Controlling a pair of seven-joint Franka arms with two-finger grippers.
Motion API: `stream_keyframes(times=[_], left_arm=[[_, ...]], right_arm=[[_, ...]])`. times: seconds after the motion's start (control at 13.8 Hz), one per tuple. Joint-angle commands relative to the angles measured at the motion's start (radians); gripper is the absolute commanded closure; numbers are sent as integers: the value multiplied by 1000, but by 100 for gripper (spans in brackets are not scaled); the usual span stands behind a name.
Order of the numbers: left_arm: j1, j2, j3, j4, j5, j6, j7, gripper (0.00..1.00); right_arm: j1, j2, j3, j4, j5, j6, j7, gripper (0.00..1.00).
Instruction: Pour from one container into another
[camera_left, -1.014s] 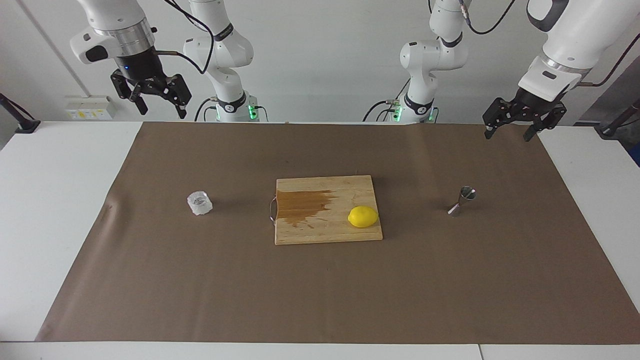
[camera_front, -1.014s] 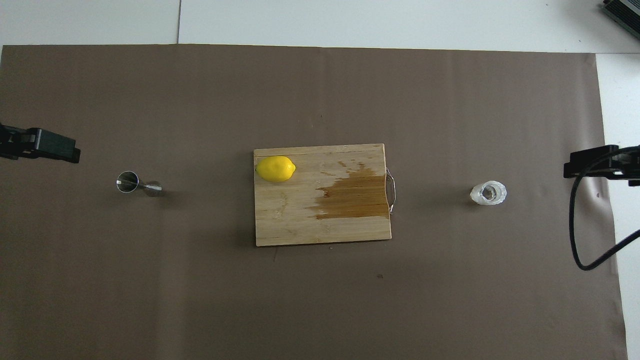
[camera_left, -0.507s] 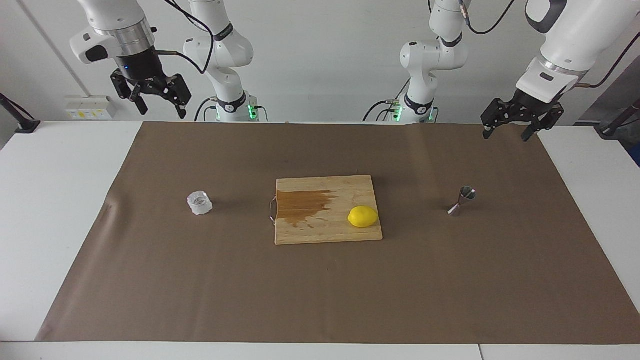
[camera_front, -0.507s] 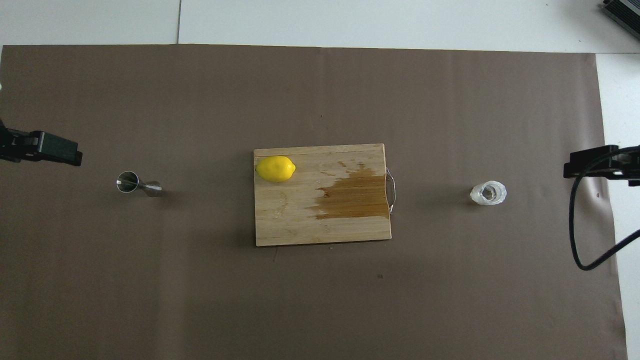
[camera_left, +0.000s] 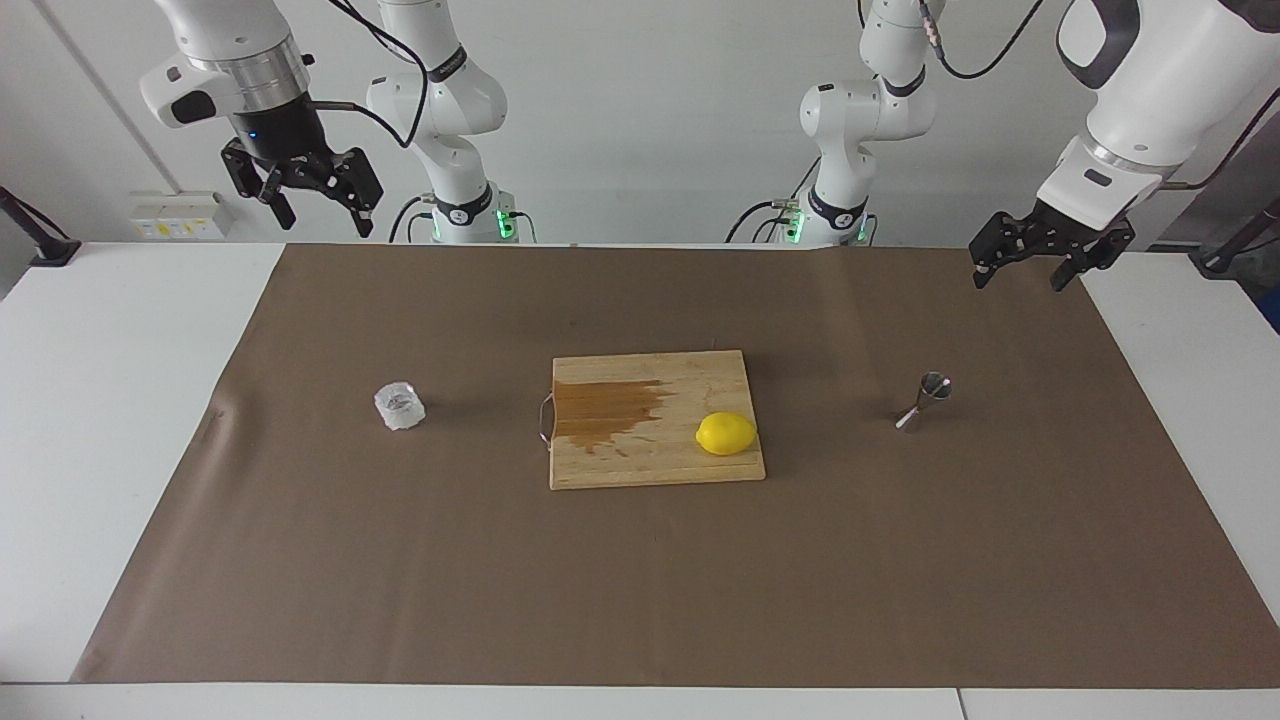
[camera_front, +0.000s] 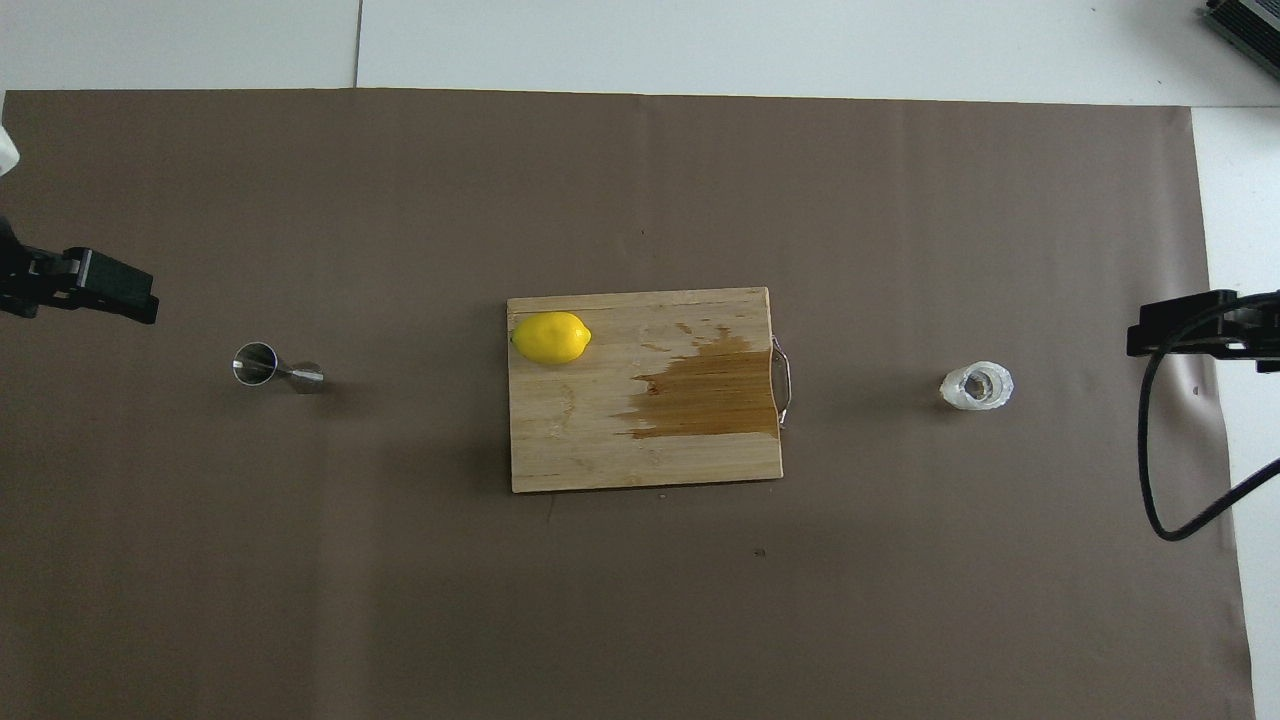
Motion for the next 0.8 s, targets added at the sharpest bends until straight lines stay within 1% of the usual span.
stream_keyframes(times=[0.0,0.07,0.14,0.22,0.29,0.51,0.58,0.72], left_arm=[[6,126,26,125,8,-42,9,0],[8,133,55,118,-6,-30,4,0],[23,155,74,115,-48,-22,-7,0],[69,177,80,110,-115,-14,-52,0],[96,172,80,72,-169,28,-132,0],[126,81,82,-155,-231,174,-316,0],[158,36,80,-260,-304,226,-379,0],[195,-54,82,-464,-494,332,-526,0]], right_arm=[[-15,-9,4,0,26,-15,-21,0],[-15,-10,4,0,26,-15,-21,0],[-15,-10,4,0,26,-15,-21,0],[-15,-10,4,0,26,-15,-21,0],[-15,-9,4,0,26,-15,-21,0],[-15,-10,4,0,26,-15,-21,0],[-15,-9,4,0,26,-15,-21,0],[-15,-9,4,0,26,-15,-21,0]])
